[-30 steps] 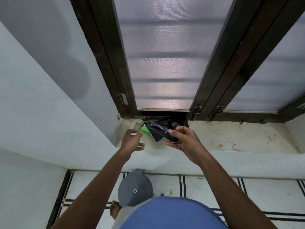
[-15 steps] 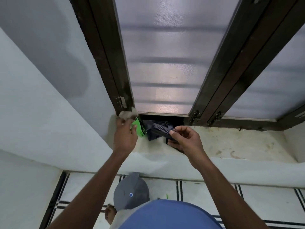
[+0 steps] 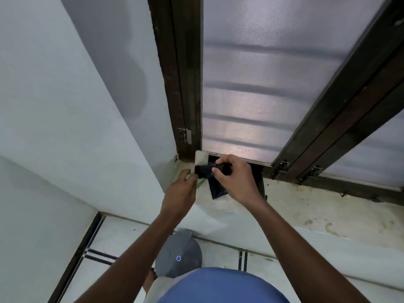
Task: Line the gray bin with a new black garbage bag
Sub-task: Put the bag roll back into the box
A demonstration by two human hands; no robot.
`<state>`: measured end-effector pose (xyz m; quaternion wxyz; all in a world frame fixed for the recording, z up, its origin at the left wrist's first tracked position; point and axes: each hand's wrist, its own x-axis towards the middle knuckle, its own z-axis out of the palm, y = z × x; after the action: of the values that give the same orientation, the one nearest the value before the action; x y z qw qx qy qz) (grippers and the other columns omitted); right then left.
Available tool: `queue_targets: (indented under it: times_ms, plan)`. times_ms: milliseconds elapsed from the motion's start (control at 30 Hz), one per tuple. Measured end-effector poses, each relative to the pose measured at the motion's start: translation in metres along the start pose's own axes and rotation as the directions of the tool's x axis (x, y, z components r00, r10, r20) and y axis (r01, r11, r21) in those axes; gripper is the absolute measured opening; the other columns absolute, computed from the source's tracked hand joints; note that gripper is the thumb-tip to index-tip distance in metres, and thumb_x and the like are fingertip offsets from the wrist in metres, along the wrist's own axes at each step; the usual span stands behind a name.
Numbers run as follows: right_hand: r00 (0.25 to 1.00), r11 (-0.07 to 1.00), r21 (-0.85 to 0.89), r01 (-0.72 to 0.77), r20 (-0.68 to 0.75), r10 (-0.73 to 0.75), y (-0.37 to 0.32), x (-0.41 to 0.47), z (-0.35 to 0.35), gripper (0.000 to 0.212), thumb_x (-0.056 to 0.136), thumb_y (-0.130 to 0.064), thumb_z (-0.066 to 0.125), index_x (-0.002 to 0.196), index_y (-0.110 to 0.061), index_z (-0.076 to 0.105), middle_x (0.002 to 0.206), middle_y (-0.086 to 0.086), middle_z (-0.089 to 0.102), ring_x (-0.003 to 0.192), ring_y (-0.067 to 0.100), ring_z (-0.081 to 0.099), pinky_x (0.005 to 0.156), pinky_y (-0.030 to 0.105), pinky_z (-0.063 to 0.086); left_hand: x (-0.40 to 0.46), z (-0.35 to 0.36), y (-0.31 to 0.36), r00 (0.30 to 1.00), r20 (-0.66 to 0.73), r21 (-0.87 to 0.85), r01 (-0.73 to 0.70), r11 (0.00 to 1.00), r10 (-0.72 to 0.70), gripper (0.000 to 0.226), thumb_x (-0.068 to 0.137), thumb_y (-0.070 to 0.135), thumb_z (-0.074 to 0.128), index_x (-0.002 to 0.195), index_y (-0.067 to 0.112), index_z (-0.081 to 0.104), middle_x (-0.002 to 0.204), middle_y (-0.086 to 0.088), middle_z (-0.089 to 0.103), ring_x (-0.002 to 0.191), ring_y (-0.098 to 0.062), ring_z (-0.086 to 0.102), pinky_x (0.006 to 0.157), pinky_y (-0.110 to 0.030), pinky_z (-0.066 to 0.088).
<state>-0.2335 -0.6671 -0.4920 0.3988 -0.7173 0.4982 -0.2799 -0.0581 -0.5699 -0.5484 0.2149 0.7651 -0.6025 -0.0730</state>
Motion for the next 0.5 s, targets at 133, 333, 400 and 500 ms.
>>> queue_targets:
  times_ms: [133, 333, 400, 500]
  plan:
    - [0.99, 0.988, -0.132, 0.075, 0.13, -0.058, -0.012, 0.006, 0.002, 0.037, 0.098, -0.031, 0.084, 0.132, -0.023, 0.071, 0.125, -0.005, 0.073, 0.112, 0.013, 0.07, 0.1, 0.035, 0.061, -0.002, 0.007, -0.001, 0.996, -0.069, -0.195, 0.049, 0.98, -0.064, 0.015, 0.103, 0.015, 0.064, 0.117, 0.014, 0.066, 0.122, -0.008, 0.067, 0.088, -0.031, 0.072, 0.076, -0.047, 0.063]
    - [0.973, 0.99, -0.096, 0.1, 0.218, -0.077, 0.003, 0.009, 0.031, 0.028, 0.104, -0.017, 0.074, 0.133, -0.016, 0.073, 0.124, -0.001, 0.074, 0.107, 0.017, 0.075, 0.092, 0.036, 0.065, 0.001, 0.019, -0.009, 0.971, 0.002, -0.419, 0.218, 0.881, -0.24, 0.059, 0.086, 0.032, 0.086, 0.132, 0.019, 0.051, 0.123, -0.001, 0.062, 0.105, -0.023, 0.066, 0.088, -0.04, 0.061]
    - [0.974, 0.993, -0.072, 0.093, 0.212, -0.076, 0.01, 0.007, 0.04, 0.032, 0.104, -0.009, 0.069, 0.136, -0.012, 0.073, 0.133, 0.005, 0.073, 0.116, 0.023, 0.075, 0.101, 0.044, 0.063, 0.007, 0.027, -0.014, 0.958, 0.027, -0.434, 0.268, 0.86, -0.285, 0.074, 0.084, 0.037, 0.087, 0.142, 0.017, 0.046, 0.128, -0.006, 0.062, 0.111, -0.026, 0.064, 0.093, -0.041, 0.061]
    - [0.979, 0.987, -0.034, 0.158, 0.136, -0.152, 0.012, 0.007, 0.048, 0.036, 0.104, -0.007, 0.065, 0.14, -0.014, 0.069, 0.145, 0.004, 0.066, 0.116, 0.018, 0.074, 0.103, 0.039, 0.061, 0.019, 0.03, -0.014, 0.936, -0.02, -0.402, 0.315, 0.86, -0.352, 0.053, 0.087, 0.034, 0.086, 0.129, 0.012, 0.061, 0.117, -0.01, 0.068, 0.103, -0.031, 0.067, 0.086, -0.038, 0.057]
